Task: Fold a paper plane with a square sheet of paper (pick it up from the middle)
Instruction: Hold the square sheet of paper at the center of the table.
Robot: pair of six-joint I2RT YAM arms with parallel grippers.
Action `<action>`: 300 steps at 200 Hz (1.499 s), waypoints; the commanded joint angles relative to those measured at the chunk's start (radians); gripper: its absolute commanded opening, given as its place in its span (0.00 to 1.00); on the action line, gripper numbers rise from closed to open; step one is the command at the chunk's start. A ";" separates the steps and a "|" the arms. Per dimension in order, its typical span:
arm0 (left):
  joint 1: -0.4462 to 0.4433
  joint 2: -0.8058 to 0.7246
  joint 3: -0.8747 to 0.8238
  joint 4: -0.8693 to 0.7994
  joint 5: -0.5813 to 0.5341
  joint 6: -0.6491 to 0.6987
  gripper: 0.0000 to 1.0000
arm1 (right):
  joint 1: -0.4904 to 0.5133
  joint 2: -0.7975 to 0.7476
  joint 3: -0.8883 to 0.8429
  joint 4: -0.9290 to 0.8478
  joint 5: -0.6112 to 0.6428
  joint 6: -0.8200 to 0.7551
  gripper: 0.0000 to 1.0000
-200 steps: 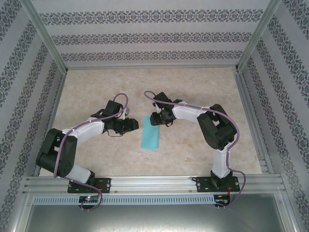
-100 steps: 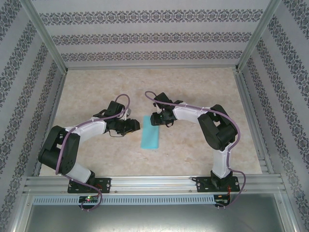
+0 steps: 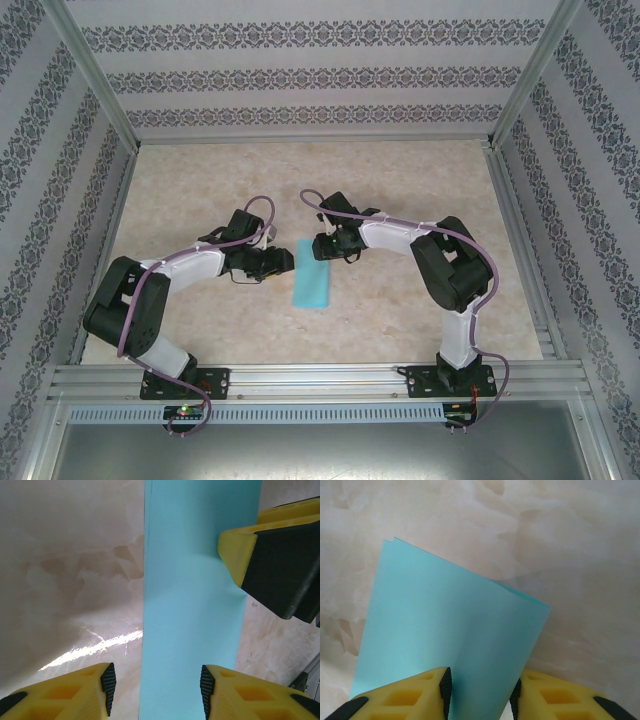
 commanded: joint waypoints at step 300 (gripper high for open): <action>-0.090 0.129 0.090 0.086 0.024 -0.041 0.38 | -0.019 0.015 -0.048 0.005 0.024 -0.074 0.38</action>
